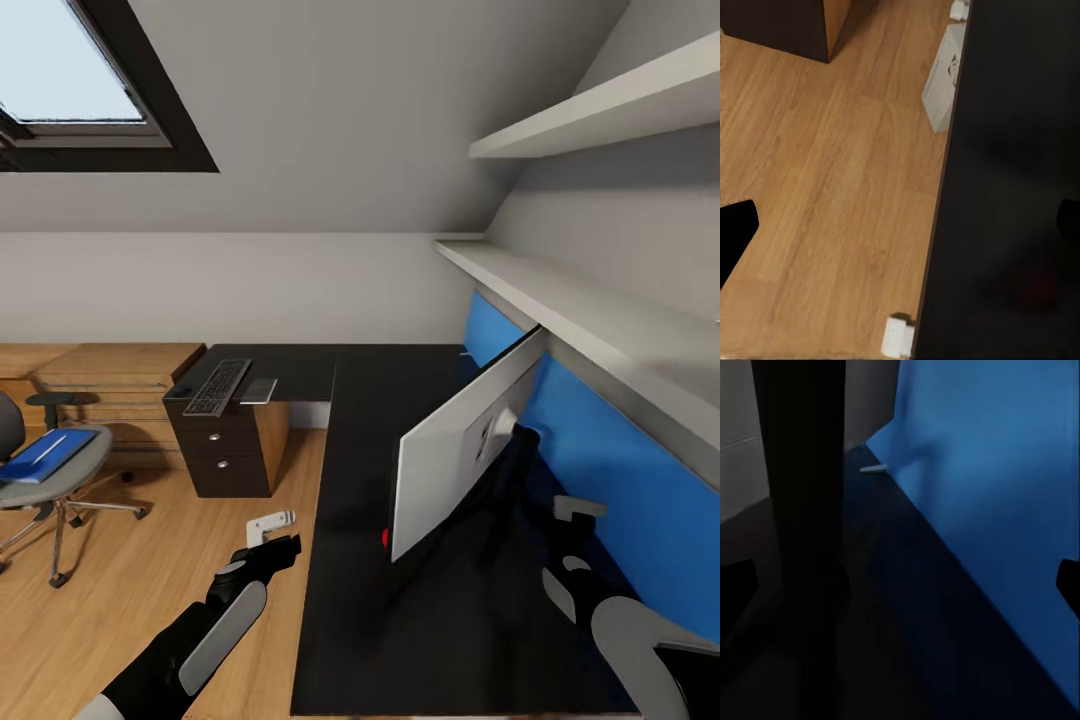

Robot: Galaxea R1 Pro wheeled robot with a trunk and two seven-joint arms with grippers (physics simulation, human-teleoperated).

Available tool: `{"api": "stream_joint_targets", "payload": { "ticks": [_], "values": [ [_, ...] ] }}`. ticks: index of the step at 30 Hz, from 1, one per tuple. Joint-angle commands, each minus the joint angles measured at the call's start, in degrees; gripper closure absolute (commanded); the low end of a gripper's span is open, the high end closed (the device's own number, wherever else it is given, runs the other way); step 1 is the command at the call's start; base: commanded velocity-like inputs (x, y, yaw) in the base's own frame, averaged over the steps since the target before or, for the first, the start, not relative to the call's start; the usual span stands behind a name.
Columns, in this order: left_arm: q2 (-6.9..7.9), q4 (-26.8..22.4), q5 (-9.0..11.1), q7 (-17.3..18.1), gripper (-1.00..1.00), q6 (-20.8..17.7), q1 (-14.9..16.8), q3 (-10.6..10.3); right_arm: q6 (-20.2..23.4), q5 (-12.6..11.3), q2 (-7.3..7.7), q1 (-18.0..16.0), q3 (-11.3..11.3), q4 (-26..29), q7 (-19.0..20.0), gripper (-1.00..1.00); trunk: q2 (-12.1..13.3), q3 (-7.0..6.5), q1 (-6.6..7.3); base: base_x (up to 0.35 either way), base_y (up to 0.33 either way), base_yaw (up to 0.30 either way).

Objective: In the bedroom, organize the workspace by keeping the computer under the desk, ensuring the monitor is on the desk, placing the keyboard on the desk next to the monitor, placing the mouse on the desk next to the keyboard, moving the folder from the swivel chair onto the desk next to the mouse, stacking the notebook on top of the folder with the pen on top of the notebook, and positioning the swivel chair next to the desk.

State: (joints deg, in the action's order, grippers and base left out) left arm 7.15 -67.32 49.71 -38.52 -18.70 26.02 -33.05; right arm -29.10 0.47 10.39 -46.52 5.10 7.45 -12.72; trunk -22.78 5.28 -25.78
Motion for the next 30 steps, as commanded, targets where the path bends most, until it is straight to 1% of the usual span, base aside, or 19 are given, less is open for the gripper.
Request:
{"api": "stream_joint_targets", "payload": {
  "ticks": [1,6,13,15,16,17,18,19,20,21,22,23,25,27,30],
  "values": [
    [0.06,-0.1,0.3,-0.4,-1.00,-0.1,0.1,-0.2,-0.3,0.1,-0.01,-0.1,0.3,-0.1,0.1,-1.00,-0.1,0.14,0.00,-0.333,0.000,0.000],
    [0.06,-0.1,0.5,-0.4,-1.00,-0.1,0.1,-0.2,-0.3,0.1,-0.15,-0.1,0.3,0.0,0.0,-1.00,-0.1,0.14,0.00,-0.333,0.021,0.000],
    [0.08,-0.1,0.3,-0.5,-1.00,-0.1,0.1,-0.1,0.0,-0.1,-0.56,-0.1,0.2,0.4,-0.2,-1.00,-0.1,0.14,0.00,-0.268,0.210,0.000],
    [0.11,-0.1,0.3,-0.5,-1.00,-0.1,0.1,-0.1,0.3,-0.1,-1.14,-0.1,0.1,0.5,-0.3,-1.00,-0.1,0.14,0.00,-0.241,0.249,0.000],
    [0.13,-0.1,0.3,-0.5,-1.00,-0.1,0.1,0.0,0.6,0.0,-1.93,-0.1,0.1,0.8,-0.4,-1.00,-0.1,0.14,0.00,-0.236,0.251,0.000],
    [0.13,0.0,0.3,-0.5,-1.00,-0.1,0.1,0.0,1.9,0.0,-3.16,-0.1,0.2,2.3,-0.7,-1.00,-0.1,0.14,0.00,-0.227,0.238,0.000],
    [0.14,0.2,0.3,-0.4,-1.00,-0.1,0.1,0.0,4.7,0.0,-4.46,0.0,0.3,4.6,-1.3,-1.00,-0.1,0.14,0.00,-0.206,0.204,0.000],
    [0.14,0.3,0.3,-0.4,-1.00,-0.1,0.1,0.1,8.1,0.0,-5.42,0.0,0.3,7.1,-2.3,-1.00,-0.1,0.14,0.00,-0.174,0.155,0.000],
    [0.14,0.4,0.3,-0.4,-1.00,-0.1,0.1,0.1,10.0,0.0,-5.76,0.1,0.4,8.6,-2.8,-1.00,-0.1,0.14,0.00,-0.159,0.129,0.000],
    [0.15,0.5,0.3,-0.4,-1.00,-0.1,0.1,0.1,14.1,0.0,-6.29,0.3,0.4,12.1,-3.8,-1.00,-0.1,0.14,0.00,-0.119,0.083,0.000],
    [0.15,0.5,0.3,-0.4,-1.00,-0.1,0.1,0.1,16.2,0.0,-6.47,0.4,0.4,14.1,-4.2,-1.00,-0.1,0.14,0.00,-0.095,0.066,0.000],
    [0.15,0.5,0.3,-0.4,-1.00,-0.1,0.1,0.1,20.3,-0.1,-6.78,1.3,0.4,18.4,-4.8,-1.00,-0.1,0.14,0.00,-0.061,0.042,0.000],
    [0.16,0.6,0.2,-0.4,-1.00,-0.1,0.1,0.1,28.1,-0.2,-7.12,5.4,0.4,28.5,-5.5,-1.00,-0.1,0.14,0.00,-0.032,0.022,0.000],
    [0.15,0.6,0.2,-0.4,-1.00,-0.1,0.1,0.1,34.2,-0.4,-7.39,10.9,0.4,39.8,-5.8,-1.00,-0.1,0.14,0.00,-0.013,0.009,0.000],
    [0.15,0.6,0.2,-0.4,-1.00,-0.1,0.1,0.1,37.8,-0.5,-7.97,14.8,0.4,47.8,-5.9,-1.00,-0.1,0.14,0.00,-0.007,0.005,0.000]
  ]
}}
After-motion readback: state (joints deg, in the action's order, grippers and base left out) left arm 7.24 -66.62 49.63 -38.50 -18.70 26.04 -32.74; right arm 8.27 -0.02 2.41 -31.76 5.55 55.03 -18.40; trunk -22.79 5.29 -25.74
